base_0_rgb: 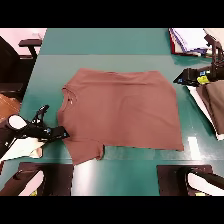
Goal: Fold the shirts.
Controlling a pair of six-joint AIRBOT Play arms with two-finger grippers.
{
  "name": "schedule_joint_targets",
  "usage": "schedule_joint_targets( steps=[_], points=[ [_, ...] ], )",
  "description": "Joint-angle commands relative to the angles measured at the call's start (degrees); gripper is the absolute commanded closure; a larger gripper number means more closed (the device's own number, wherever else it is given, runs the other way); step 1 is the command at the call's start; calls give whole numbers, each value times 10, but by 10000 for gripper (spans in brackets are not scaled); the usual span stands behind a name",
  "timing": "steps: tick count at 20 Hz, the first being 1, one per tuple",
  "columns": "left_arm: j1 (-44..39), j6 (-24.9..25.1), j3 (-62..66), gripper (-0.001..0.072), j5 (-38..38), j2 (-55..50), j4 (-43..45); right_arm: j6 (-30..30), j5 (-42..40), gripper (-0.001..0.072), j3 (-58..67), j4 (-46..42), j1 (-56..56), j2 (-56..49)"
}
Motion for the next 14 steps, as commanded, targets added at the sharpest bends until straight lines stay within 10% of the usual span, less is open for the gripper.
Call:
schedule_joint_targets(
  steps=[1,4,7,14],
  points=[
    [0,12,-3,166,21,-8,-28,0,2,404,0,0,0,0],
    [0,13,-5,167,19,-8,-37,0,3,405,0,0,0,0],
    [0,28,-9,653,26,-8,-38,0,9,404,0,0,0,0],
    [0,46,69,682,-12,-1,-34,0,119,403,-70,-50,-88,21]
  ],
)
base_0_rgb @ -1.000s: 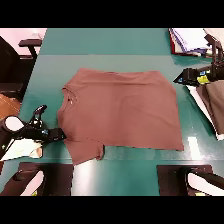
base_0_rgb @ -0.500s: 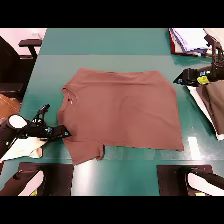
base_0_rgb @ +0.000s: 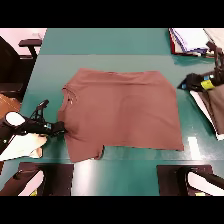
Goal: Fold the shirts.
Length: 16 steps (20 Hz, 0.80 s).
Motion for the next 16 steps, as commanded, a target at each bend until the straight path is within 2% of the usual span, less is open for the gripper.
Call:
schedule_joint_targets(
  steps=[1,3,8,13,15,16],
  points=[
    [0,23,52,682,-34,3,0,1,58,397,-84,-59,-68,27],
    [0,27,75,681,-37,3,-4,1,63,147,-186,-89,-134,56],
    [0,27,85,681,-29,3,-4,1,54,157,-370,-87,-223,68],
    [0,27,85,681,-29,3,-4,1,31,159,-441,-56,-222,68],
    [0,27,85,681,-27,3,-4,1,33,222,-457,-42,-219,68],
    [0,27,85,681,-26,3,-4,1,29,223,-465,-42,-208,68]
  ],
)
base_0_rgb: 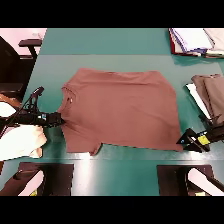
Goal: Fold the shirts.
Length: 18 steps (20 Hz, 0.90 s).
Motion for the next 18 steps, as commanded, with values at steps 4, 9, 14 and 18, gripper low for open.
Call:
schedule_joint_targets(
  steps=[4,9,14,18],
  points=[
    [0,0,1,681,3,0,-1,0,-48,553,-26,12,92,1],
    [0,10,78,682,-24,1,-1,0,-46,695,105,12,189,17],
    [0,-8,368,682,-47,1,-1,11,-73,695,372,2,218,107],
    [0,-38,639,682,-36,1,-1,11,-90,695,611,1,218,137]
  ],
)
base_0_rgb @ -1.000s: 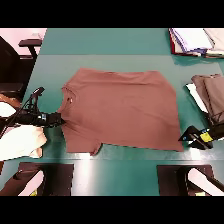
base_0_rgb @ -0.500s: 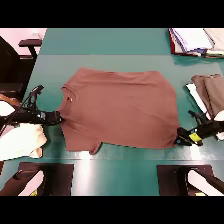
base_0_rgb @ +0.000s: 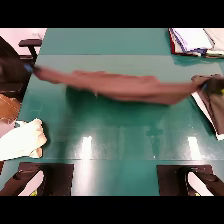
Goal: Fold the shirts.
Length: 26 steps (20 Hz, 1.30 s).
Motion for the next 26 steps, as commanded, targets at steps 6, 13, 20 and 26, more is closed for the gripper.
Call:
schedule_joint_targets(
  steps=[6,13,20,26],
  points=[
    [0,-50,429,683,36,0,1,3,-9,695,378,-8,4,22],
    [0,-61,361,683,31,-14,1,20,109,697,458,-61,5,-53],
    [-12,-35,127,682,-60,-181,3,20,120,697,235,-61,5,-228],
    [-63,6,83,681,26,-428,-1,20,69,696,208,-46,23,-435]
  ],
)
